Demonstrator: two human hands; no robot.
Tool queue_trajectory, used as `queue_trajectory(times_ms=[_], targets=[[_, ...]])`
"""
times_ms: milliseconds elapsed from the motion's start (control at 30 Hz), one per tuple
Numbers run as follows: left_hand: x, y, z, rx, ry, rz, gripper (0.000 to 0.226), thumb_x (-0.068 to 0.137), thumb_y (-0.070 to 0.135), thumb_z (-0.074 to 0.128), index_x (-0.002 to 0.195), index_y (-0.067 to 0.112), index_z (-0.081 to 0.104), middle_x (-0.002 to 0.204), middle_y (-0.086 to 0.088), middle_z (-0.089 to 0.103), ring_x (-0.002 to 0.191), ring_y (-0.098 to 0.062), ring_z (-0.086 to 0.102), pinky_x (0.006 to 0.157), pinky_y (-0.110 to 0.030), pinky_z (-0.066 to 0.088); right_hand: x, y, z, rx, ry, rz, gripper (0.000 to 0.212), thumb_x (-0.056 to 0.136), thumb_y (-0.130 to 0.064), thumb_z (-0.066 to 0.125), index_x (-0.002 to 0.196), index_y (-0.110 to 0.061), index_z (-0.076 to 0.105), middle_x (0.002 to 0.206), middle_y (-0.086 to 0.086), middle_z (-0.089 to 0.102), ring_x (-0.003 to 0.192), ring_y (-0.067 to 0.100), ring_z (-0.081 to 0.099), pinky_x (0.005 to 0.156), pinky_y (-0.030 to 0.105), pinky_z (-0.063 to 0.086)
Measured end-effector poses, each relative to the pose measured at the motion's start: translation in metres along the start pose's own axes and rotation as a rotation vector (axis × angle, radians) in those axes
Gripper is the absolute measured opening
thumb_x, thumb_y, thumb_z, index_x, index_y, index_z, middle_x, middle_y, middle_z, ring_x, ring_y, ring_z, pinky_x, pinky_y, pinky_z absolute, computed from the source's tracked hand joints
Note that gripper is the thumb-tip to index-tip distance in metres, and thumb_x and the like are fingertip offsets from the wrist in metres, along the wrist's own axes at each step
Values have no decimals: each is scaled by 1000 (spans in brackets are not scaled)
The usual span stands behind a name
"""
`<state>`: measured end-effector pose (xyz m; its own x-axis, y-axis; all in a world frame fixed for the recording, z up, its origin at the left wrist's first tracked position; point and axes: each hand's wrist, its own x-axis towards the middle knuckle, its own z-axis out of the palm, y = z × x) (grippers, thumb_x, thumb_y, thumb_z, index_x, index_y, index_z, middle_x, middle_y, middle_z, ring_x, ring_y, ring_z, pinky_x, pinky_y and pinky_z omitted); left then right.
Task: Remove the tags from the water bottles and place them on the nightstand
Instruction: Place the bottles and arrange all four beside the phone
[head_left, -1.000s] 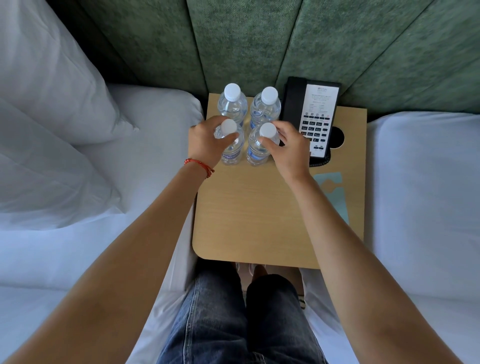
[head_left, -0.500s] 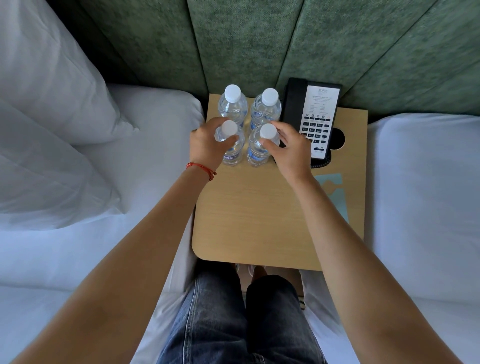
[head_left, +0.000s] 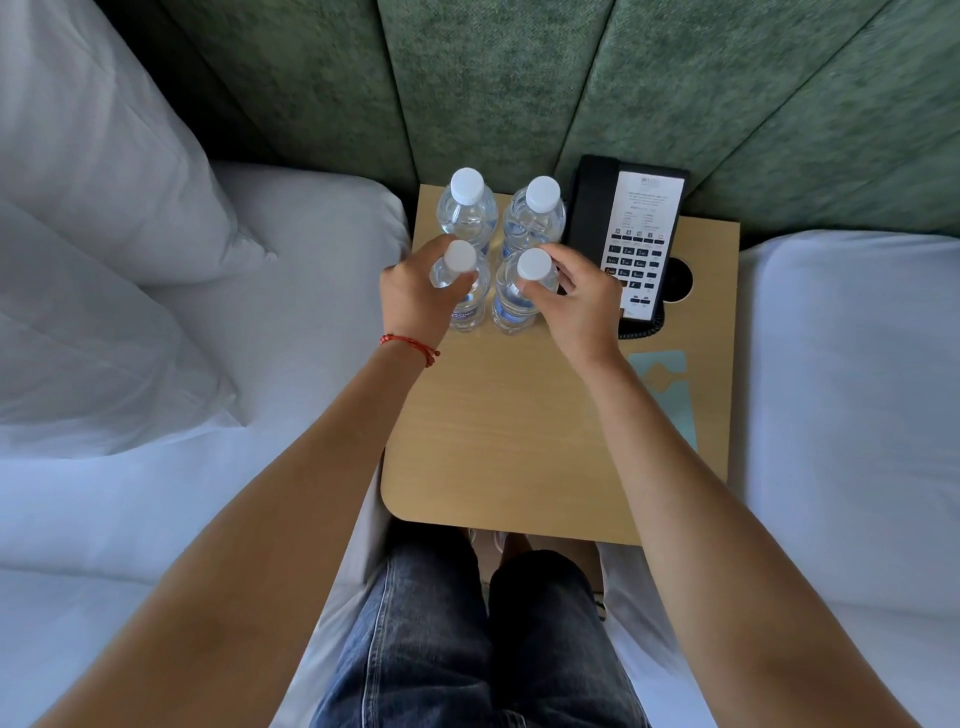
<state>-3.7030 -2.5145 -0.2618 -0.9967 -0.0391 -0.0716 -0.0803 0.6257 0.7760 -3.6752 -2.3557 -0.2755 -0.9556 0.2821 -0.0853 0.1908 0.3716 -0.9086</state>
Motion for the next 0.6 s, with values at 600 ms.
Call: queue_trajectory(times_ms=[600], targets=[[-17,5,-13,-37,-1,55,46,79,15,69,121,5,55,120,-12,63,107,-25,59,93,-33,46,-13,-16,-11,-189,36,-122,46,78,-19,73,120,-6,60,118,8,66,107,8,57,90,2,36]])
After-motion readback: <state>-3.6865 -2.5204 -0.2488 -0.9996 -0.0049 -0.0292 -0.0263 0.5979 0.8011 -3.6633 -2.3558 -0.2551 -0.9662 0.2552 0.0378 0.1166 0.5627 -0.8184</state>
